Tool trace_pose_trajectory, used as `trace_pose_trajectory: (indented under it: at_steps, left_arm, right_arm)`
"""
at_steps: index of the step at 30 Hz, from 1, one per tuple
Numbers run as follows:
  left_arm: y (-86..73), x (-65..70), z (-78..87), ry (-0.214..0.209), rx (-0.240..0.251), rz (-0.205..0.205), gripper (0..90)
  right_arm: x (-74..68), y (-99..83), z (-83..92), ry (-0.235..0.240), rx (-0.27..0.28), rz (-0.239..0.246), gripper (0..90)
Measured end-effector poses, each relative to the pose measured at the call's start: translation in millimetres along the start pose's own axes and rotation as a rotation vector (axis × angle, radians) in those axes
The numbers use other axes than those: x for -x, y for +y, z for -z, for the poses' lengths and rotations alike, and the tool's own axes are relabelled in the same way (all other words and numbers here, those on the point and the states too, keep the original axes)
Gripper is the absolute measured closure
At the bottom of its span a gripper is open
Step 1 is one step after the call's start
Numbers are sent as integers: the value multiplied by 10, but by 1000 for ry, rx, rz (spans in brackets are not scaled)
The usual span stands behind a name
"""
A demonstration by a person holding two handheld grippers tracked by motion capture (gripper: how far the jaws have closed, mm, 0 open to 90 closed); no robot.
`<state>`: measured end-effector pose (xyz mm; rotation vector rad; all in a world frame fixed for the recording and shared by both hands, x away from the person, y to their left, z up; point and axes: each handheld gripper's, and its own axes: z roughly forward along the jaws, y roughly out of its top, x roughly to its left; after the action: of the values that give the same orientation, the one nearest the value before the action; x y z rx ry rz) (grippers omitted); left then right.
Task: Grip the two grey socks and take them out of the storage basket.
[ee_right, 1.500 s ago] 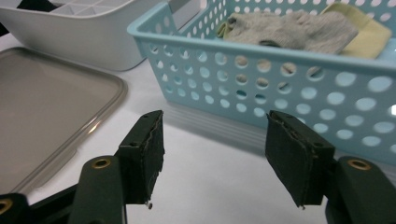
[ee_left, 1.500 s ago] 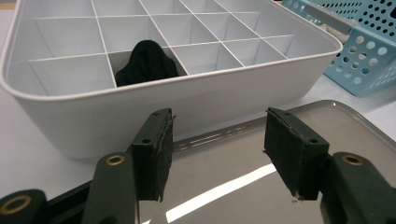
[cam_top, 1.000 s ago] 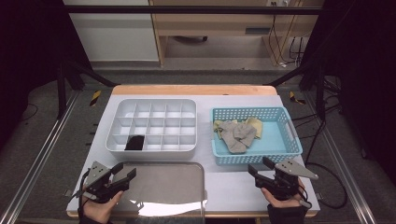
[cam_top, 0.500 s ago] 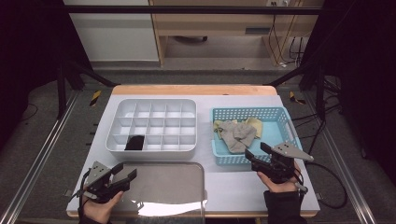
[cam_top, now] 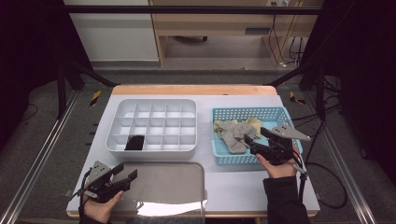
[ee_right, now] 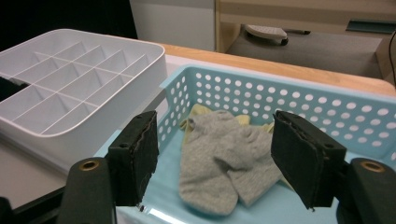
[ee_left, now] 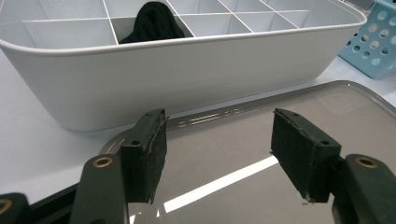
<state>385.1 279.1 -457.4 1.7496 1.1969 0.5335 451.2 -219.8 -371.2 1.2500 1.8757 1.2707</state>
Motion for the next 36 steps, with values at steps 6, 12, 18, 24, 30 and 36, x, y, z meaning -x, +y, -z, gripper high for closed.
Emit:
trace_pose_trajectory:
  at_steps: [6,12,18,24,30,36]
  left_arm:
    - [-4,-5,-7,-5,-5,2,348]
    - [-10,3,-22,-8,-14,-3,348]
    - [-10,-10,-19,-14,-10,2,348]
    - [-13,-15,-22,-15,-10,3,349]
    - [-14,-14,-22,-16,-9,1,348]
    - [-16,-19,-22,-16,-9,2,349]
  right_arm:
    - [23,128,-100,8,5,-5,324]
    - [28,216,-229,4,3,6,317]
    - [75,304,-381,-18,-5,7,318]
    - [130,387,-544,-34,-17,15,333]
    - [191,379,-710,-43,-35,30,342]
    - [323,290,-902,-52,-95,15,356]
